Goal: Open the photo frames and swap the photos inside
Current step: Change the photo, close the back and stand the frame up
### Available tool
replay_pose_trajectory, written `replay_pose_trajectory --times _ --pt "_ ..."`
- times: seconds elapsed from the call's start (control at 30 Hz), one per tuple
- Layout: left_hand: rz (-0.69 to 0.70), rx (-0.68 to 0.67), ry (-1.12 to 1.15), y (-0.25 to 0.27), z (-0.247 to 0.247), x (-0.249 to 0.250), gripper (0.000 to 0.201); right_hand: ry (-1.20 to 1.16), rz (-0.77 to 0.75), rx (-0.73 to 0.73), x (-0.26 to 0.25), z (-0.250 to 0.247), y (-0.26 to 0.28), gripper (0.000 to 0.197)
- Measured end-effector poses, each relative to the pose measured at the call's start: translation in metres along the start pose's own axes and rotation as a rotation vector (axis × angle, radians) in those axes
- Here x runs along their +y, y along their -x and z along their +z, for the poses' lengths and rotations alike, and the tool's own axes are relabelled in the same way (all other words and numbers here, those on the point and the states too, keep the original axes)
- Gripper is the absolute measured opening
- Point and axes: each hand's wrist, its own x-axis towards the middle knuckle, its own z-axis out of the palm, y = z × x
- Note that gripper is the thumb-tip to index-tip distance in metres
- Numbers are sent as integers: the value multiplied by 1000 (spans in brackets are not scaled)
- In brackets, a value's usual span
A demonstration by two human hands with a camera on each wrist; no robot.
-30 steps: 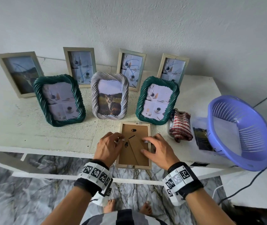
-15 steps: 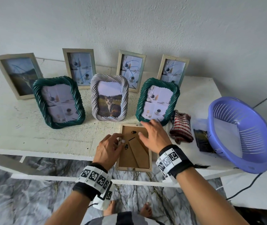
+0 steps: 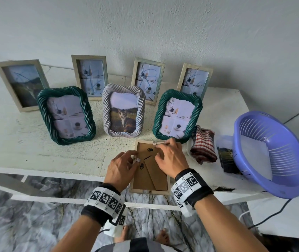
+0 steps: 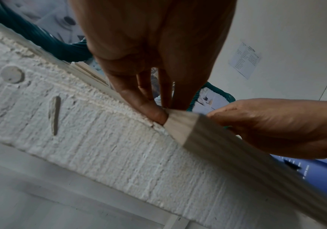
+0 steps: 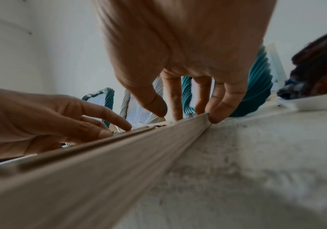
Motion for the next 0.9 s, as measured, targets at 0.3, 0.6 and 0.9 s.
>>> replay_pose_trajectory --times 0.3,0.6,0.9 --pt "5 -10 5 -1 0 -1 25 -94 -2 5 9 6 2 37" --pt "-9 -17 6 -2 1 -3 24 -237 8 -76 0 -1 31 70" --pt "-30 -15 24 -2 2 -4 24 -239 43 -246 -11 9 75 121"
